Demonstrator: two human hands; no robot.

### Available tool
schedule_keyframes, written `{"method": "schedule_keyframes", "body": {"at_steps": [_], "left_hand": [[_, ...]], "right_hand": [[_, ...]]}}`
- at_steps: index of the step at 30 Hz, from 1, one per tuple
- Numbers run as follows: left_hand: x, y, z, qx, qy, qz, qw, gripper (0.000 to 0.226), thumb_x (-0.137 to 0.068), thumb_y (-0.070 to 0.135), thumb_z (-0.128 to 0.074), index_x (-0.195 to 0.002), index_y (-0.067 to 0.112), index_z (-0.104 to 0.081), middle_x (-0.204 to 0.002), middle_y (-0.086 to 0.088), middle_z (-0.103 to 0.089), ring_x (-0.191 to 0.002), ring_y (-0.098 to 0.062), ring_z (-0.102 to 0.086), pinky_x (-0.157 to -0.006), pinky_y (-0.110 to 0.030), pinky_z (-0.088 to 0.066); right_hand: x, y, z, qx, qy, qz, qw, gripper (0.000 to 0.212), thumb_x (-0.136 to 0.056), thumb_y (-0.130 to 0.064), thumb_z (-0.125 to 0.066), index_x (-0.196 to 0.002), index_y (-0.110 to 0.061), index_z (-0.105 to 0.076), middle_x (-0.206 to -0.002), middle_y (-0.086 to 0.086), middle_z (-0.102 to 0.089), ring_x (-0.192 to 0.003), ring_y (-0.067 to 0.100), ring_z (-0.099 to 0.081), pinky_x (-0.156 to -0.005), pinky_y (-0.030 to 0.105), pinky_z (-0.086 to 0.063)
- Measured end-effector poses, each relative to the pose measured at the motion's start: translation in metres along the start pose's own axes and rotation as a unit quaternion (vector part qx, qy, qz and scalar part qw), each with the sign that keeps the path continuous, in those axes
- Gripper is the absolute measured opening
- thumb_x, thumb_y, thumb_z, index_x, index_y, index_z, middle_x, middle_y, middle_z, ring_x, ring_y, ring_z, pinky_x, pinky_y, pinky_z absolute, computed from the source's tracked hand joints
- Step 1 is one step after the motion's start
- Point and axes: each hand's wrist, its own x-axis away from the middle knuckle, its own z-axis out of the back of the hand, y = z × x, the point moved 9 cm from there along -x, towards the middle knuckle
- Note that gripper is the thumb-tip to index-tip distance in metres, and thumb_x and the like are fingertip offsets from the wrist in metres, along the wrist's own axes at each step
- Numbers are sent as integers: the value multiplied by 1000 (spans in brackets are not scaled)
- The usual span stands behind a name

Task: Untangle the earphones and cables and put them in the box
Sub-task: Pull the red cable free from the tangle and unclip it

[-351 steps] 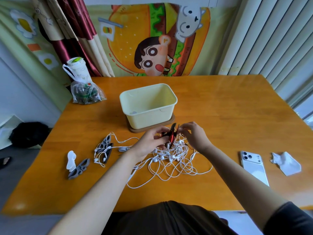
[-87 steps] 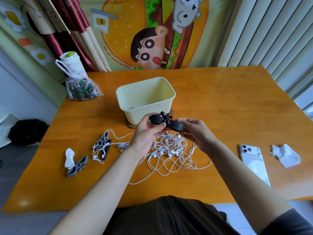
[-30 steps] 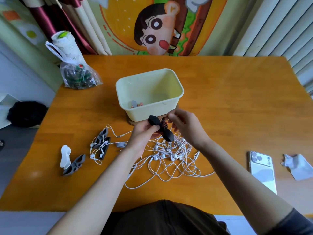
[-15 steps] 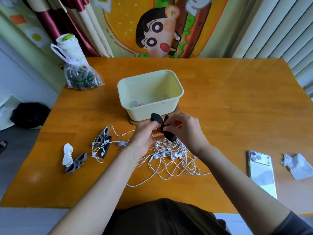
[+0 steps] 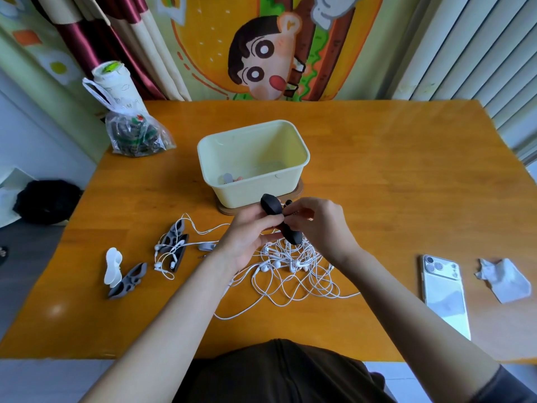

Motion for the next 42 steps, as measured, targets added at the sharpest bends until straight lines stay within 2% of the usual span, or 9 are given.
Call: {"method": "schedule_keyframes", "body": {"at_steps": [3,8,12,14,17,26,32,37,42], "left_hand": [[2,2,-1,-31,-14,-20,999,23,-88,-9,-55,-104,6,-61,-102,-8,-67,-94,-17,-65,-78,-31,-57],[4,5,-2,-34,-8,-40,999,28,-89,-12,-50,-100,11,-63,-99,-7,-67,-91,-16,-66,-81,-32,-57],[4,9,-5,-12,-10,-44,999,28,-92,-9,-46,-105,8,-64,-99,-5,-71,-93,-15,-68,-78,-30,-57],[3,10,-8,-5,-11,-42,999,30,-93,-8,-45,-108,9,-64,-100,-3,-72,-95,-14,-68,-76,-29,-57],[2,13,-11,6,-11,-46,999,32,-92,-9,-44,-106,12,-65,-96,1,-73,-93,-12,-68,-74,-28,-57],[2,12,-12,14,5,-55,998,28,-93,-3,-49,-108,15,-64,-97,2,-73,-93,-9,-67,-70,-24,-54],[4,12,-11,41,14,-43,998,31,-93,-4,-49,-111,16,-63,-100,2,-72,-94,-10,-67,-71,-25,-54],[4,10,-9,58,48,-32,997,32,-92,-4,-49,-110,18,-64,-107,-2,-69,-104,-18,-62,-78,-31,-51],[6,7,-10,70,66,-28,995,32,-92,-4,-50,-109,18,-64,-112,-4,-68,-106,-18,-60,-77,-31,-49]], "right_hand": [[1,8,-1,-62,-5,-37,997,15,-82,4,-63,-91,-6,-69,-77,1,-67,-71,16,-68,-64,11,-51],[2,9,0,-98,-3,-59,993,14,-83,0,-64,-83,-14,-67,-68,-7,-66,-58,2,-65,-61,11,-52],[-1,11,5,-73,18,-54,996,9,-85,-14,-66,-83,-23,-65,-70,-14,-62,-66,-1,-60,-62,9,-48],[-2,13,7,-71,25,-53,996,3,-85,-19,-66,-85,-22,-66,-73,-11,-64,-71,2,-61,-63,12,-47],[-2,18,7,-104,31,-66,992,5,-84,-20,-67,-89,-19,-67,-79,-5,-68,-76,7,-64,-67,17,-50],[0,18,8,-125,41,-61,989,7,-84,-18,-68,-90,-17,-66,-80,-7,-68,-74,1,-63,-66,11,-49],[1,27,3,-205,44,-118,971,10,-80,-18,-73,-87,-13,-68,-83,5,-73,-79,15,-70,-74,29,-57],[3,24,4,-215,66,-120,967,8,-80,-18,-73,-78,-17,-65,-77,5,-72,-67,10,-66,-59,19,-50],[6,24,3,-211,88,-112,967,10,-81,-15,-71,-75,-19,-63,-72,1,-70,-64,9,-65,-59,22,-52]]}}
